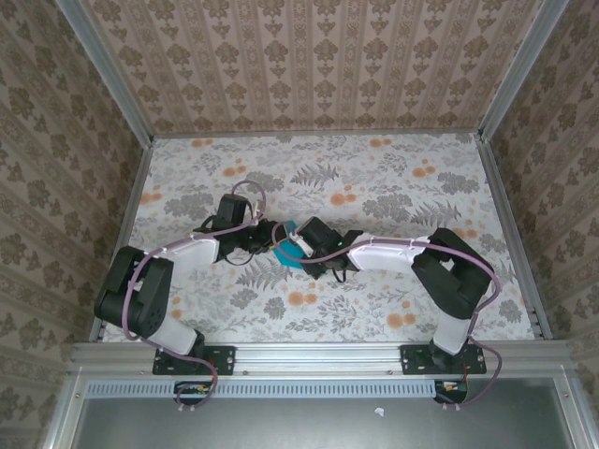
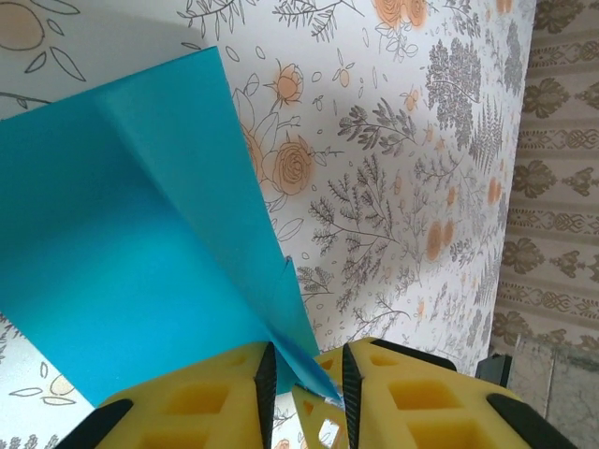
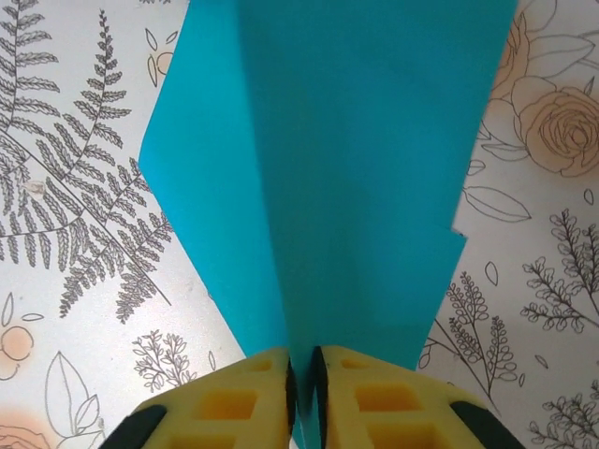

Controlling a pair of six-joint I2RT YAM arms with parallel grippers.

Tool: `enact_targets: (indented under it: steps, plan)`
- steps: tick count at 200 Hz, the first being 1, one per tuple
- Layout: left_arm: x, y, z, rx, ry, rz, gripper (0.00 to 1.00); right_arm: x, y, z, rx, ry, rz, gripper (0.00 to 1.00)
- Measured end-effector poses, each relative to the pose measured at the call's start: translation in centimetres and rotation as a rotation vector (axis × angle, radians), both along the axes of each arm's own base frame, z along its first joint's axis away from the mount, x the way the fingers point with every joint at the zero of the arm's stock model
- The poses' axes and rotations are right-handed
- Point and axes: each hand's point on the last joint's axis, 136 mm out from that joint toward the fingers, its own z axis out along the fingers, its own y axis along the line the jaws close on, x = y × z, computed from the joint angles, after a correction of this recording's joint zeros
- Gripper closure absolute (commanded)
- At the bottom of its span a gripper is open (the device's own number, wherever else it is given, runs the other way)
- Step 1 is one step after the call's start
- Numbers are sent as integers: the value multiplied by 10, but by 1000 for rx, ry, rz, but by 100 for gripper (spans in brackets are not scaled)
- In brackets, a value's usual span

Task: Fold a paper plane with a square sheet of paper (fold left side to right side)
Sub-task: Fourth fold the wing at the center of the table.

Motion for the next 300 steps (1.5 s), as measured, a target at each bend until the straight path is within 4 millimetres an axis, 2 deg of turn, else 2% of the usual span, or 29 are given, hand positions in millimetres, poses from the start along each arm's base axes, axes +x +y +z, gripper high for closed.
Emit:
enact_targets:
  steps: [24,46,64,74,88,103,128,168,246,300]
  plan:
    - [-2,4,0,15,1,3,55,1,1,1,0,-1,2,95]
    - [-6,16,8,21,-16,27,46,2,1,2,11,6,-6,100]
    - [-8,28,15,27,-31,55,47,3,3,5,43,35,-13,100]
    - [-10,33,15,33,-33,66,51,3,5,6,66,58,-15,100]
    - [-13,36,13,40,-29,69,56,5,7,8,99,97,-23,100]
    - [-17,37,6,46,-11,69,57,4,9,9,136,144,-27,100]
    - [-20,32,-7,58,18,51,55,2,12,7,186,233,-42,100]
    - [-23,14,-28,82,71,-1,53,-2,12,-3,222,335,-69,100]
    - [-14,-10,-39,87,78,-47,53,-1,10,1,315,445,-118,100]
    - [-12,-14,-50,106,98,-50,53,-5,11,-6,331,498,-135,100]
